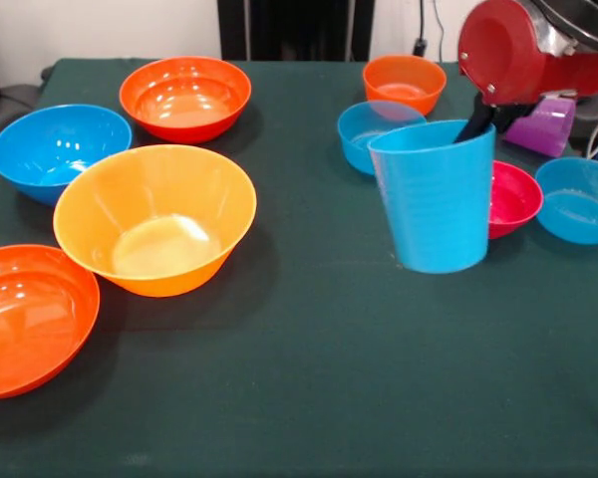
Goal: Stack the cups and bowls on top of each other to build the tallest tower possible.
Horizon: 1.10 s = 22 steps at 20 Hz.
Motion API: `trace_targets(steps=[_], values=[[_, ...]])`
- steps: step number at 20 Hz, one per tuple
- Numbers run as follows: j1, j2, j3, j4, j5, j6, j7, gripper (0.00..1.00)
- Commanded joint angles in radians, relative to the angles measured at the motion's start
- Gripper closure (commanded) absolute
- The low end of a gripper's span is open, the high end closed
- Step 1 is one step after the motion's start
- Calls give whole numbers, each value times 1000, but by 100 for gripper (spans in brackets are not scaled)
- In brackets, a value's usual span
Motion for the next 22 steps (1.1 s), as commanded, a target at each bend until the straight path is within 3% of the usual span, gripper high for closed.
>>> trace_targets(steps=[1, 4, 8, 15, 22], values=[[-7, -28, -70, 157, -64, -124, -209, 100], [23, 17, -77, 104, -107, -96, -230, 100], [98, 102, -59, -87, -230, 22, -287, 100], [162, 140, -38, -125, -294, -69, -296, 100], [217, 180, -21, -213, -396, -35, -350, 100]])
